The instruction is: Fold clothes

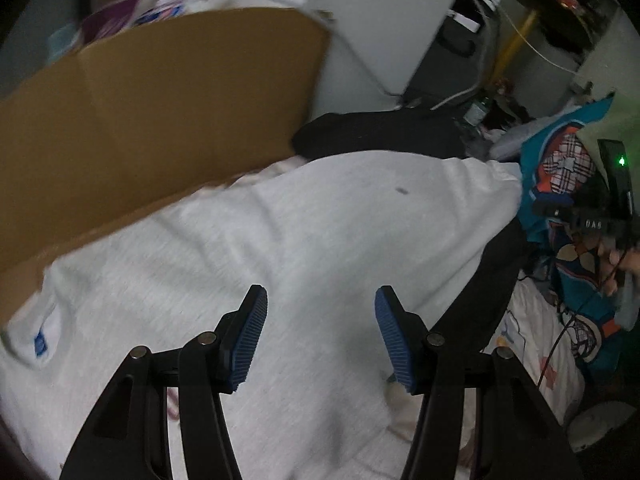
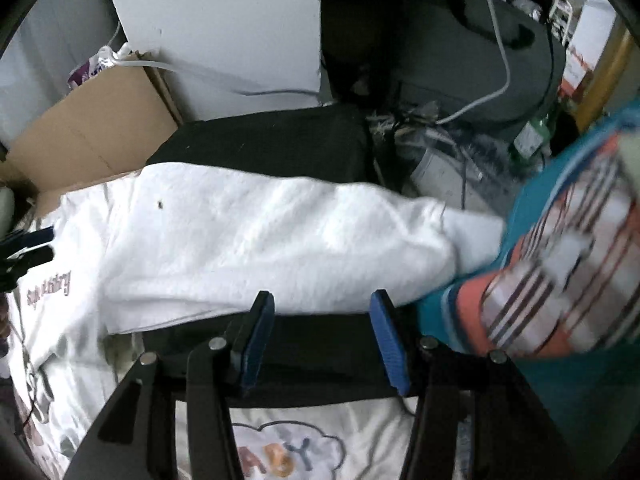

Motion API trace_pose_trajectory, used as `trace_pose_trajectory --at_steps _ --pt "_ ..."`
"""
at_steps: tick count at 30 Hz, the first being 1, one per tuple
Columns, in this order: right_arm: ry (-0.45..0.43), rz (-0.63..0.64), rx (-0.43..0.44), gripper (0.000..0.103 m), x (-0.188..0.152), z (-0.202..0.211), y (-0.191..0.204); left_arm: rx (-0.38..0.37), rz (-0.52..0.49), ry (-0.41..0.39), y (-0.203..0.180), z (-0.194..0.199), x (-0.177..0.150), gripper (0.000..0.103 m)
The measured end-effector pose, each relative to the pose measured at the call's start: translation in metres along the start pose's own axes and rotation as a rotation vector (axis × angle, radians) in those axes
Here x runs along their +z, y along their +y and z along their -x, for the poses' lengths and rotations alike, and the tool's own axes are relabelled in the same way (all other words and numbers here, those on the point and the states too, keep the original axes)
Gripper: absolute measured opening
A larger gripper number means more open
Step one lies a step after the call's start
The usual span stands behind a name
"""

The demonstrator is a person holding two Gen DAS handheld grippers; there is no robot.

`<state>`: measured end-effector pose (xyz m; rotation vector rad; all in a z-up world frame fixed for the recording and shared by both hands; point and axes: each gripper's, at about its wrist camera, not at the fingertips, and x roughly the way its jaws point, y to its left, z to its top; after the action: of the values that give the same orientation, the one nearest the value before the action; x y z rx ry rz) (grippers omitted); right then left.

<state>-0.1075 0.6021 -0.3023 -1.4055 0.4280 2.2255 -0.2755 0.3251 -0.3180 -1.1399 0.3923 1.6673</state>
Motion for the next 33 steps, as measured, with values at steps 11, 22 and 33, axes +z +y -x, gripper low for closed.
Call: trace_pose_trajectory --at_steps 11,22,33 --pt "-0.025 -0.13 0.127 0.048 -0.043 -0.025 -0.008 0.002 -0.143 0.224 -0.046 -0.047 -0.017 0.057" --pt "-0.026 -0.358 0.258 0.048 -0.074 -0.049 -0.027 0.139 -0.214 0.325 -0.082 -0.078 -0.038 0.057" --pt "-0.117 -0.547 0.374 0.046 -0.101 -0.05 -0.049 0.274 -0.316 0.364 -0.106 -0.111 -0.067 0.057"
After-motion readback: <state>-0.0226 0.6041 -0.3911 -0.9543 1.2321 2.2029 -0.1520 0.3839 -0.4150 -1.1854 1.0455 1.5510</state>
